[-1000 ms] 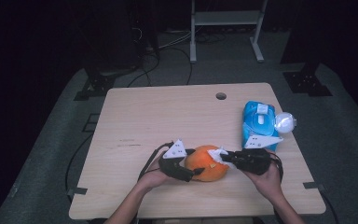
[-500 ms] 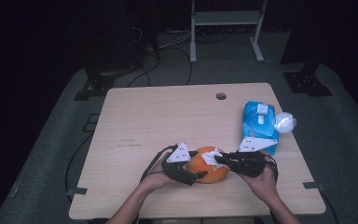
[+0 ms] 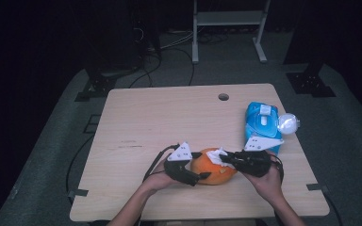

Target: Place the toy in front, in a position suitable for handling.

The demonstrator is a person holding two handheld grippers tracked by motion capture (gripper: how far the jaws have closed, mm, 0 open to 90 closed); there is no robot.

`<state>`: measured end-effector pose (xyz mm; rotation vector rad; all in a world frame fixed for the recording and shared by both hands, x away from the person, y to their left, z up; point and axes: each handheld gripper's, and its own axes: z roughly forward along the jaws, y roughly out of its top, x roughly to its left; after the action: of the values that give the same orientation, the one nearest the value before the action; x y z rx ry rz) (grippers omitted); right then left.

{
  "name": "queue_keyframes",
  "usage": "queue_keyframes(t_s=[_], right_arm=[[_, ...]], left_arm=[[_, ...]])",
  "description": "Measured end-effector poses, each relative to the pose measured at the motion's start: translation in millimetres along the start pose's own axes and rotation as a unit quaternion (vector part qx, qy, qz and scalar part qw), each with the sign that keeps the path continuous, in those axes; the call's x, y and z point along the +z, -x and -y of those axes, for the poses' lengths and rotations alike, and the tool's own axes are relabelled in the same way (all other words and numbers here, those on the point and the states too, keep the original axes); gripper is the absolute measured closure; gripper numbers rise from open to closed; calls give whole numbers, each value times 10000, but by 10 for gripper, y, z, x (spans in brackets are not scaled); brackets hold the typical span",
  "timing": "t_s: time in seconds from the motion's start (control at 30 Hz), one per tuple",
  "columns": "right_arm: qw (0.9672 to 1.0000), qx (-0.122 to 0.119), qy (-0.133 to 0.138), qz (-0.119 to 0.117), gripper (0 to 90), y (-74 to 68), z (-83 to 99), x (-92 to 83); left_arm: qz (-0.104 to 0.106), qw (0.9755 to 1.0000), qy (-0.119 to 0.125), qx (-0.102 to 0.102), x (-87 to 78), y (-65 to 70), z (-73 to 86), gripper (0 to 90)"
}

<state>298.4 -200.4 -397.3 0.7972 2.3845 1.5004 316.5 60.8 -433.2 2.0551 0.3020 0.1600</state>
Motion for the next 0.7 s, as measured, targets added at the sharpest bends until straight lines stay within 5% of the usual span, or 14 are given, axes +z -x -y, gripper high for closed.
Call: queue_keyframes(t_s=[0.1, 0.17, 0.27, 0.33, 0.47, 0.63, 0.7], right_arm=[[9998, -160, -93, 106, 818, -30, -23, 18], [9999, -21, -90, 132, 818, 34, 6, 1], [9995, 182, -81, 231, 818, 131, 77, -49], [9994, 205, -70, 286, 818, 141, 84, -77], [9994, -10, -103, 329, 818, 26, 38, -37], [9992, -357, -147, -95, 817, -232, -35, 109], [9981, -558, -258, -85, 818, -294, -45, 146]], left_arm=[[16, 10000, -21, 2, -14, -8, 12, 235], [72, 9999, 21, -70, -45, -50, 29, 225], [-60, 9987, 146, -475, -59, -121, 31, 144], [43, 9969, 126, -774, -36, -169, 55, 142], [-1, 9983, -13, -574, -17, -111, 27, 236], [-24, 9994, -297, 155, 37, 87, -49, 248], [-53, 9987, -373, 340, 49, 128, -53, 248]])
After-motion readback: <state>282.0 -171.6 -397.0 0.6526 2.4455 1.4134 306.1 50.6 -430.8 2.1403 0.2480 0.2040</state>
